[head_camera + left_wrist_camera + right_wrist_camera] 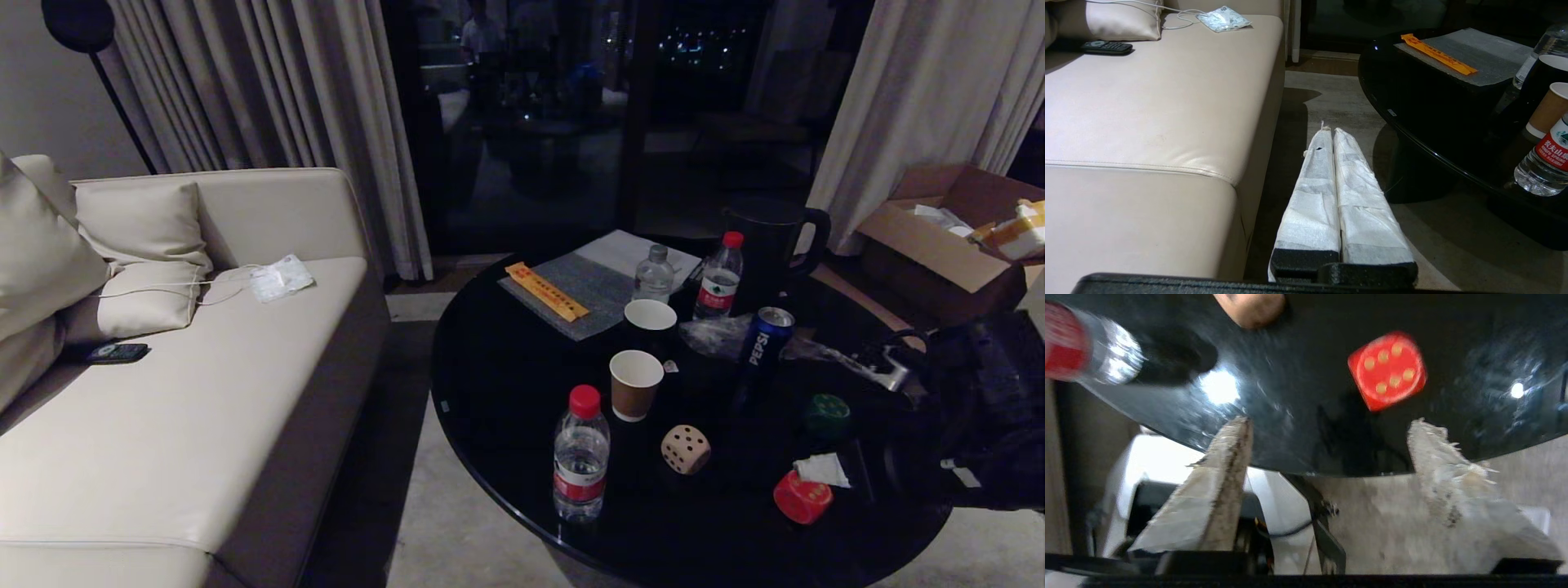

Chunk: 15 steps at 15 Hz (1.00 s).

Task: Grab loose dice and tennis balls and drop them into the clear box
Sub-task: Pick up toys out of the box

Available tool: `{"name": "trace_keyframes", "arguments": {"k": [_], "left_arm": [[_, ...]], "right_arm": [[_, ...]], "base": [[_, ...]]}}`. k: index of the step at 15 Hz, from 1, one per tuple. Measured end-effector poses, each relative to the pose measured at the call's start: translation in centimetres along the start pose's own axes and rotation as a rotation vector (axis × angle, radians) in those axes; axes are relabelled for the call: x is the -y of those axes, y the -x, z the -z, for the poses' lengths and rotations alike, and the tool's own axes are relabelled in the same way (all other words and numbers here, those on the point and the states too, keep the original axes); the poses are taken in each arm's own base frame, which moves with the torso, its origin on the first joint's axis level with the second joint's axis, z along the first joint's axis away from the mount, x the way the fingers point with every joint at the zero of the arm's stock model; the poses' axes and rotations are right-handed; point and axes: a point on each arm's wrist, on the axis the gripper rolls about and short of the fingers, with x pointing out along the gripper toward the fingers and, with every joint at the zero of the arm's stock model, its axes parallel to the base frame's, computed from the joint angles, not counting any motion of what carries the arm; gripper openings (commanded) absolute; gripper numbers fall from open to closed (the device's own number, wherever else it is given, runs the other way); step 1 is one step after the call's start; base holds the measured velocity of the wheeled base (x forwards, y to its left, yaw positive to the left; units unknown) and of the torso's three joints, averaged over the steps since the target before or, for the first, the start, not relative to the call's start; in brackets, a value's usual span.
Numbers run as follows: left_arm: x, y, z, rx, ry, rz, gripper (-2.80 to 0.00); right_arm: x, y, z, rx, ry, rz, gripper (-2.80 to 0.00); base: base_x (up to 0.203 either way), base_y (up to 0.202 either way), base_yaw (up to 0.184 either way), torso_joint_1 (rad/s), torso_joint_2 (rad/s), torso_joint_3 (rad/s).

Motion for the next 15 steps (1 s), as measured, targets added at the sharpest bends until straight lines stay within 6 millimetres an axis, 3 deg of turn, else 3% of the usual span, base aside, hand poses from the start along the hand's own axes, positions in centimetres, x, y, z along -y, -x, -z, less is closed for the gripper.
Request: {"name": "trace_keyframes", "arguments": {"k": [7,15], "left_arm": [[0.0,0.0,0.0,0.0,0.0,0.0,-2.8],[0.0,0.0,0.0,0.0,0.0,0.0,-2.8]], "right_arm": [[1.6,-5.8,-0.1,-0.104,-0.044,0.043,0.0],[3.7,-10.1,-0.9,-0.107,-0.092,0.08,0.0]], "base": [[0.0,0.0,0.0,0.0,0.0,0.0],[0.0,0.0,0.0,0.0,0.0,0.0]]}}
